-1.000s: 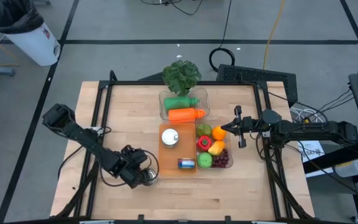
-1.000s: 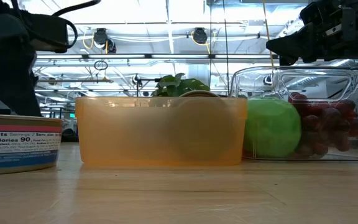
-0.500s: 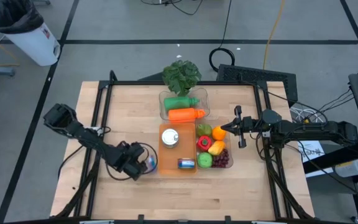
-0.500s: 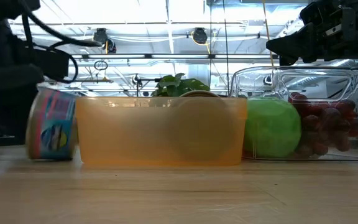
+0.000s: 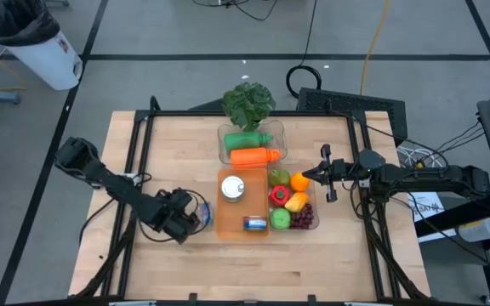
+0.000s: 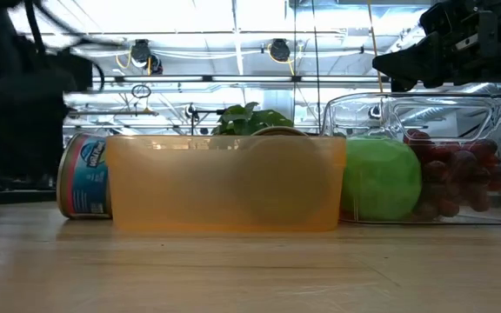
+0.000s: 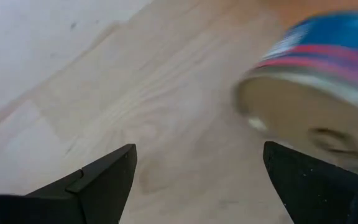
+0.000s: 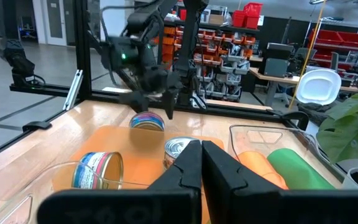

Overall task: Pick & Place Food Item
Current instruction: Put the blue pink tuna can into the orange bin

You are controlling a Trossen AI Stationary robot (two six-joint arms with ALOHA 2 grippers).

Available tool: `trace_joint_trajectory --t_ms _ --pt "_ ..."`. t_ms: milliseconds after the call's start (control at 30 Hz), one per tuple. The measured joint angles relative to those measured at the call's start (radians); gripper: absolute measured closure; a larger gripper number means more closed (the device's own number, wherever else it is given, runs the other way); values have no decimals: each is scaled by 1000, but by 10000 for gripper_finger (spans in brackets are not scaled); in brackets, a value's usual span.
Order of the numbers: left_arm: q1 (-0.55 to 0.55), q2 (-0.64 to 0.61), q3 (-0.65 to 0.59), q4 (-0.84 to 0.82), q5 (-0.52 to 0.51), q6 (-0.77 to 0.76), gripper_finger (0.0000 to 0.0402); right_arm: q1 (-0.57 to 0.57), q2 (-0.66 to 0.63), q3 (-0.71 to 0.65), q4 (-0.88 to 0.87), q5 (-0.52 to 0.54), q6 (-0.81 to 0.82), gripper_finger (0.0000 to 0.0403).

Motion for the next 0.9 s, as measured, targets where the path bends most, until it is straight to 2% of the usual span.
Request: trace_joint_trajectory --t_ms 200,367,467,667,900 --pt "-111 -96 48 79 -164 -15 37 0 0 0 0 0 0 403" --pt "-126 -59 48 257 -207 -115 37 0 0 0 0 0 0 403" --pt "-77 16 47 316 -167 -189 37 0 0 0 0 0 0 403" --pt "-23 125 48 313 -64 -325 37 0 0 0 0 0 0 403" --pt "-23 114 47 239 33 -338 37 0 0 0 0 0 0 403"
